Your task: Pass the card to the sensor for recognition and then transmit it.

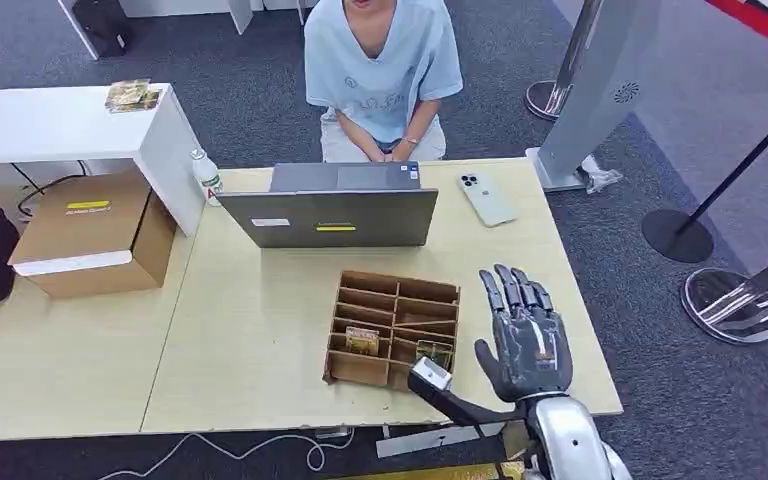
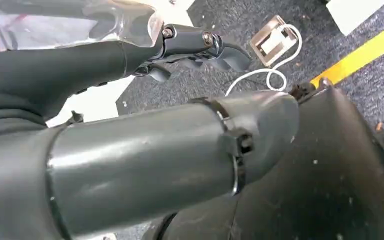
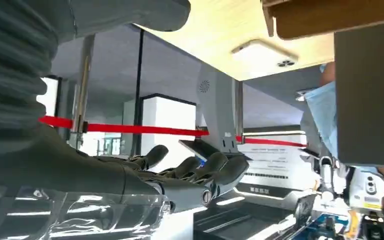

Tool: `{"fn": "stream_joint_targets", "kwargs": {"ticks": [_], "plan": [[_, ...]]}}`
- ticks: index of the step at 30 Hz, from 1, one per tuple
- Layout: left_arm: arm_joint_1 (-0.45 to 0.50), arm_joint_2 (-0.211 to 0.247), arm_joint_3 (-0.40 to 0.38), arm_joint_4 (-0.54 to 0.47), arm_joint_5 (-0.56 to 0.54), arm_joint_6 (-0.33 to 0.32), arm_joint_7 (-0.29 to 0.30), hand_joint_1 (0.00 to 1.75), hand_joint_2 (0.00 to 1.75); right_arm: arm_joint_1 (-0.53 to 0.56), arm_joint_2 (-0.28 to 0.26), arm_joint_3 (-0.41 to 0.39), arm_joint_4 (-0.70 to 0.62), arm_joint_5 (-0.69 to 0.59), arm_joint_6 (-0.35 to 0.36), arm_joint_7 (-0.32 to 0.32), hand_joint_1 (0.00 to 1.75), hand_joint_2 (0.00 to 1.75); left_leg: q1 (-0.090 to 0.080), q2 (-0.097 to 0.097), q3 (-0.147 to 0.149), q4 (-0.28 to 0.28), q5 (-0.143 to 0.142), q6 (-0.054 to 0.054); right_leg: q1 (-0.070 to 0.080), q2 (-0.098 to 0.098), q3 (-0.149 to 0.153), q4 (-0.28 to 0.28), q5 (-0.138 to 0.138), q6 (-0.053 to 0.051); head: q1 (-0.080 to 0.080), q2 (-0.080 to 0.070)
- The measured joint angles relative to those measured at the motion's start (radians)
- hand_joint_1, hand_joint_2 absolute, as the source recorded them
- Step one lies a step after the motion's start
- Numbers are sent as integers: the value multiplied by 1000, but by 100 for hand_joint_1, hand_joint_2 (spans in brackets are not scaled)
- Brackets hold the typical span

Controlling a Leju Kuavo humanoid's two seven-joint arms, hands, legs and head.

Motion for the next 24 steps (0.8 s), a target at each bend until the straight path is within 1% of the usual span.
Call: {"fn": "stream_joint_targets", "kwargs": {"ticks": [1,2,3,4,5,7,8,9,15,16,17,19,21,23,24], "plan": [[0,0,0,0,0,-6,0,0,0,-3,-6,6,0,0,11,-3,47,175,0,0,0,0,0,0,0,0,0,0,0,0,0,0],[1,0,0,0,0,-9,0,0,0,-5,-10,11,0,-1,16,-5,47,175,0,0,0,0,0,0,0,0,0,0,0,0,0,0],[1,0,0,0,0,-15,0,0,0,-11,-14,18,1,-3,28,-7,58,175,0,0,0,0,0,0,0,0,0,0,0,0,0,0],[1,0,1,0,0,-17,-2,0,0,-18,-17,23,2,-7,40,-8,63,175,0,0,0,0,0,0,0,0,0,0,0,0,0,0],[1,0,2,0,0,-19,-3,0,0,-27,-20,27,6,-8,52,-10,63,175,0,0,0,0,0,0,0,0,0,0,0,0,0,0],[2,0,3,0,0,-27,-3,0,0,-50,-26,36,15,-13,67,-9,73,175,0,0,0,0,0,0,0,0,0,0,0,0,0,0],[2,0,4,0,0,-31,-3,0,0,-61,-30,42,22,-18,75,-6,73,175,0,0,0,0,0,0,0,0,0,0,0,0,0,0],[2,0,5,0,0,-33,-3,0,0,-71,-32,46,27,-20,79,-6,63,175,0,0,0,0,0,0,0,0,0,0,0,0,0,0],[5,0,14,0,0,-48,-3,0,0,-113,-47,77,69,-29,92,-8,66,175,0,0,0,0,0,0,0,0,0,0,0,0,0,0],[6,0,19,0,0,-51,-3,0,0,-118,-48,83,79,-29,92,-9,52,175,0,0,0,0,0,0,0,0,0,0,0,0,0,0],[7,0,23,0,0,-52,-2,0,0,-122,-50,91,88,-30,92,-10,52,175,0,0,0,0,0,0,0,0,0,0,0,0,0,0],[8,0,29,0,0,-57,-1,0,0,-126,-51,101,105,-33,92,-14,45,175,0,-1,0,0,0,0,0,0,0,0,0,0,0,0],[9,1,32,0,0,-60,-1,0,0,-131,-51,112,121,-36,92,-15,45,175,0,0,0,0,0,0,0,0,0,0,0,0,0,0],[10,1,37,0,0,-66,-1,0,0,-134,-51,121,131,-37,92,-17,58,175,0,0,0,0,0,0,0,0,0,0,0,0,0,0],[11,1,39,0,0,-68,-1,0,0,-135,-51,123,139,-37,92,-17,72,175,0,0,0,0,0,0,0,0,0,0,0,0,0,0]]}}
